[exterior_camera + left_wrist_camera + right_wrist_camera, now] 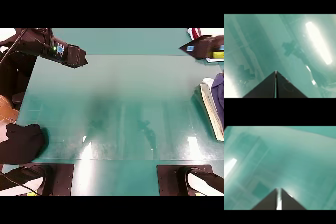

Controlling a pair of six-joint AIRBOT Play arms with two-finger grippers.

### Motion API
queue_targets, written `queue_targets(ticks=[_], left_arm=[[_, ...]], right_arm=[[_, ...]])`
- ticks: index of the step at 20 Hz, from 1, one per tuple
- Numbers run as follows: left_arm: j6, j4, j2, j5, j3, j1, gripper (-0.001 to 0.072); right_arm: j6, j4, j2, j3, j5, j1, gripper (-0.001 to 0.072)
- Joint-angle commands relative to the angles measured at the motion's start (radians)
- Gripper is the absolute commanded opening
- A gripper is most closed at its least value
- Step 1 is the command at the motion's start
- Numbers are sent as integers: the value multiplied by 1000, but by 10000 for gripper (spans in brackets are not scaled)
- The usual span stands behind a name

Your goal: Fold the shirts.

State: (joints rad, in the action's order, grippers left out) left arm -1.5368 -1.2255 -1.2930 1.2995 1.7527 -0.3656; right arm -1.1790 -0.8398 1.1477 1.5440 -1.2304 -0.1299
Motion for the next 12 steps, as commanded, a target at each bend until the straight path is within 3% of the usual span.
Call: queue_targets(ticks=[1, 12], left_arm=[[0, 0, 1, -5, 0, 0, 24], [0, 0, 1, -10, 0, 0, 24]], right_arm=[[1, 0, 30, 0, 4, -99, 20], [1, 0, 34, 0, 5, -107, 20]])
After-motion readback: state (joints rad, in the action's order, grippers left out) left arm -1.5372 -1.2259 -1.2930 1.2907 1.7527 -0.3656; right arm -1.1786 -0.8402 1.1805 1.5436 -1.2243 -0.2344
